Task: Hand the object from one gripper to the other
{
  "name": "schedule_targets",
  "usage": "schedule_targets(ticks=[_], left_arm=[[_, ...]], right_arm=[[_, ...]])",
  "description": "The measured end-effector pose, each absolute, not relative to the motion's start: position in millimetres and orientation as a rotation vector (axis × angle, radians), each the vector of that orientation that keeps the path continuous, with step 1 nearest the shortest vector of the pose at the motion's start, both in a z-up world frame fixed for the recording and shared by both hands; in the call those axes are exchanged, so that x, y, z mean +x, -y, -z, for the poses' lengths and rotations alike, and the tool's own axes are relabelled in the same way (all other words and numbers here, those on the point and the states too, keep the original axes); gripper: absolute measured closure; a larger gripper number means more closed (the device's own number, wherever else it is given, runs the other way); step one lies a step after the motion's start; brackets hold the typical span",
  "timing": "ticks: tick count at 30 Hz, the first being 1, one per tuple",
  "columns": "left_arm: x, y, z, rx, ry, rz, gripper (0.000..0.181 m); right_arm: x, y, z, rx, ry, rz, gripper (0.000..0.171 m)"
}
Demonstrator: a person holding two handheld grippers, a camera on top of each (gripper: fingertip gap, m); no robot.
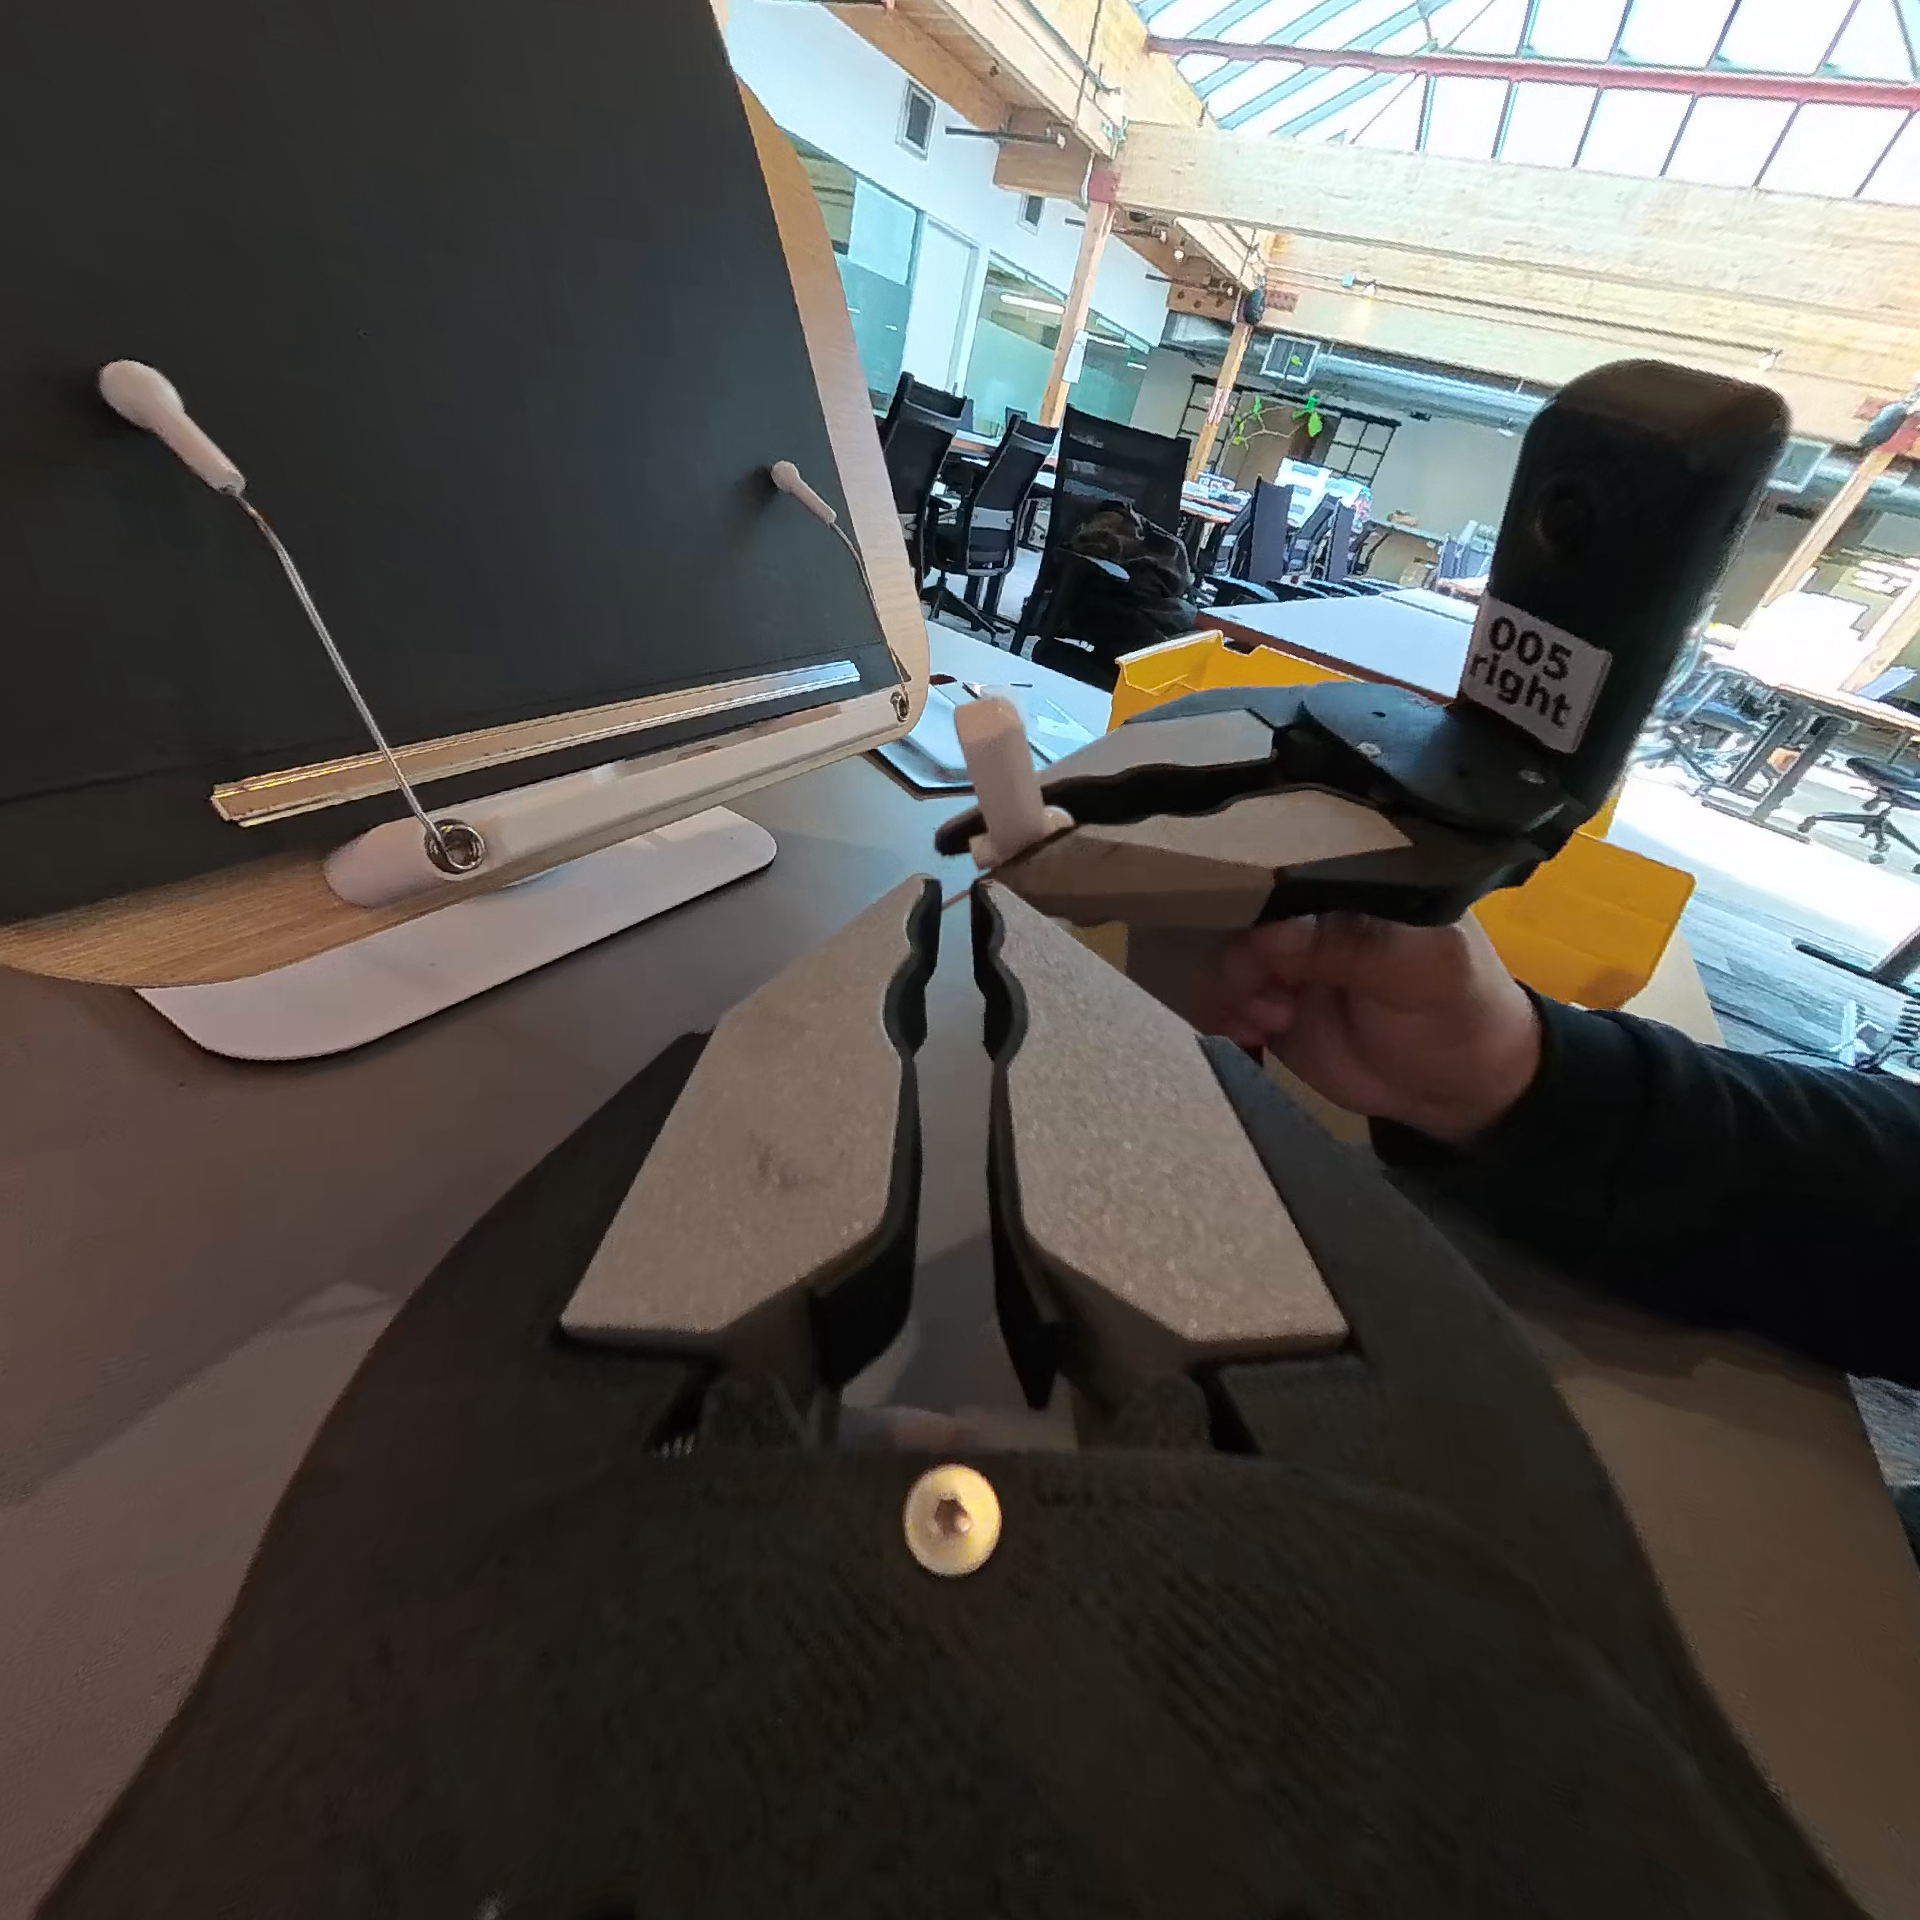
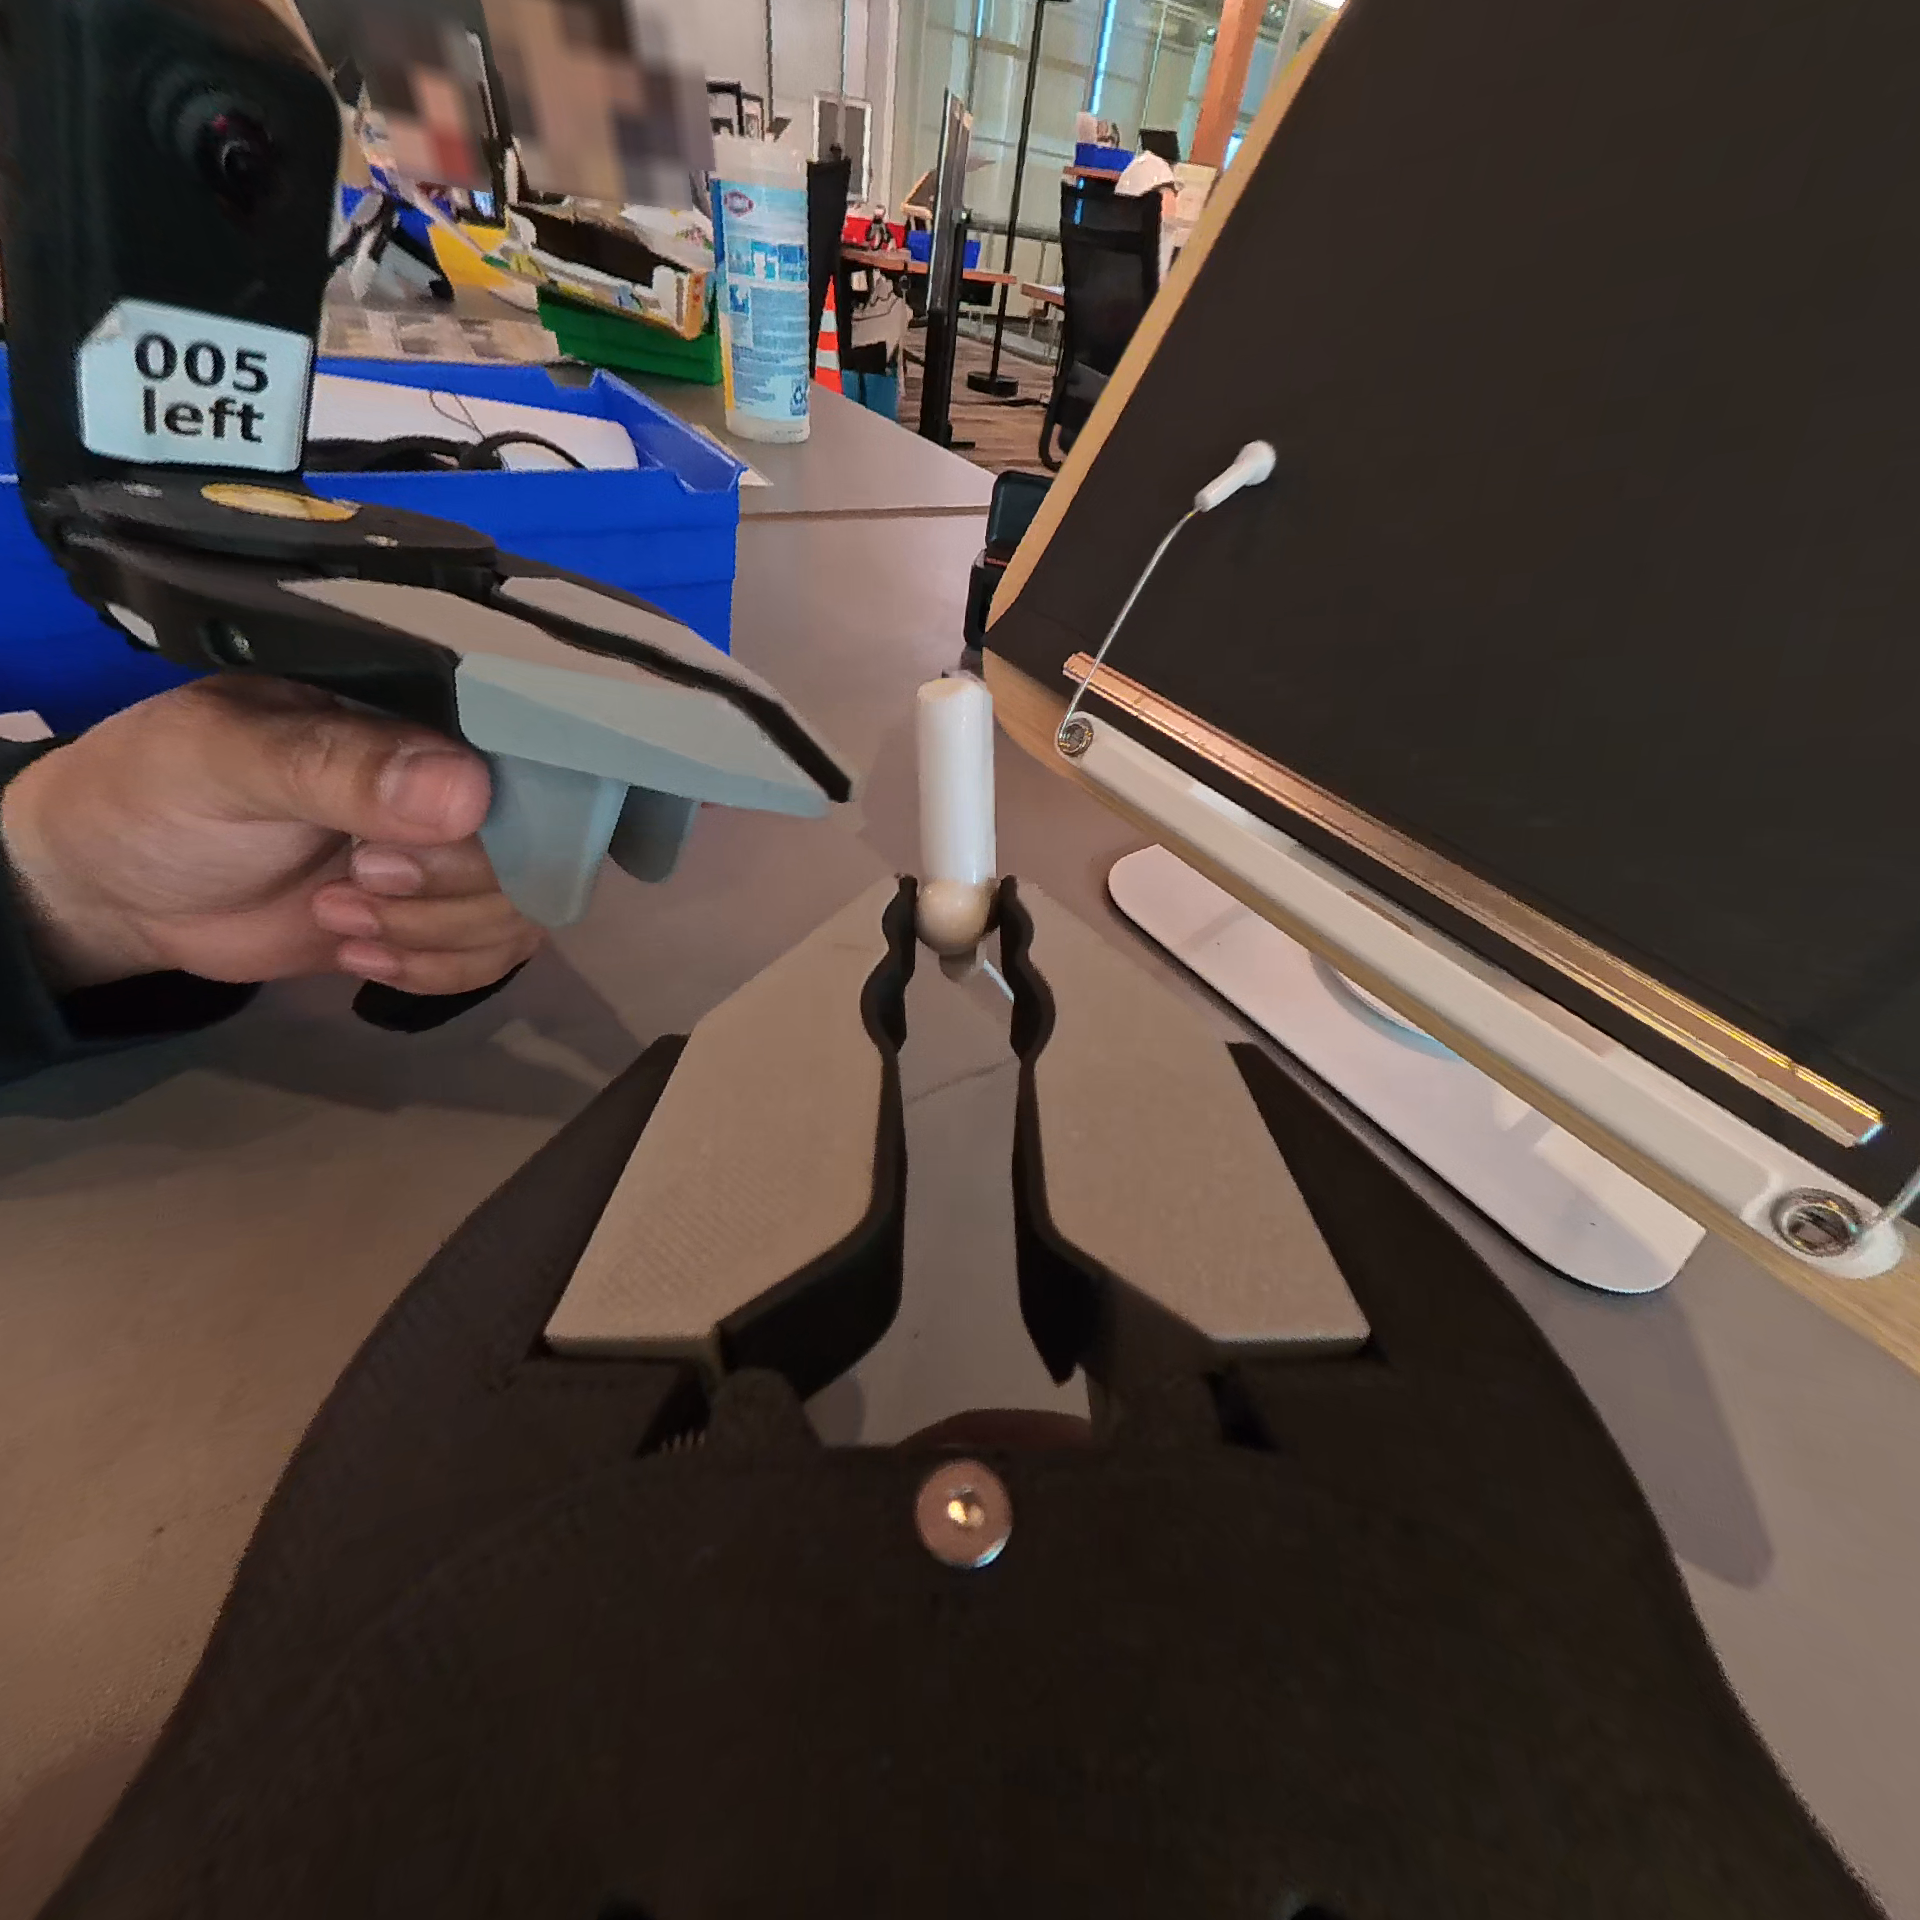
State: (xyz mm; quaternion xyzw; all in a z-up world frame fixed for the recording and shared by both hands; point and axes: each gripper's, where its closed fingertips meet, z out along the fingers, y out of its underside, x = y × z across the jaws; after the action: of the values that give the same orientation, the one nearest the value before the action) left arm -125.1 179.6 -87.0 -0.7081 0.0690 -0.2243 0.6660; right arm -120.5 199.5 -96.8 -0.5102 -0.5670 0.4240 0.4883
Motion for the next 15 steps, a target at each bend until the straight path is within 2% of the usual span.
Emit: schedule_targets(ticks=[9, 15], left_arm=[[-117, -181, 94, -1.635, -0.234, 0.414, 0.173], [-109, -181, 98, -1.648, -0.311, 0.312, 0.156]], right_arm=[[-112, -200, 75, -1.261, 1.260, -1.303, 0.159], [-105, -194, 57, -1.286, 1.155, -1.658, 0.159]])
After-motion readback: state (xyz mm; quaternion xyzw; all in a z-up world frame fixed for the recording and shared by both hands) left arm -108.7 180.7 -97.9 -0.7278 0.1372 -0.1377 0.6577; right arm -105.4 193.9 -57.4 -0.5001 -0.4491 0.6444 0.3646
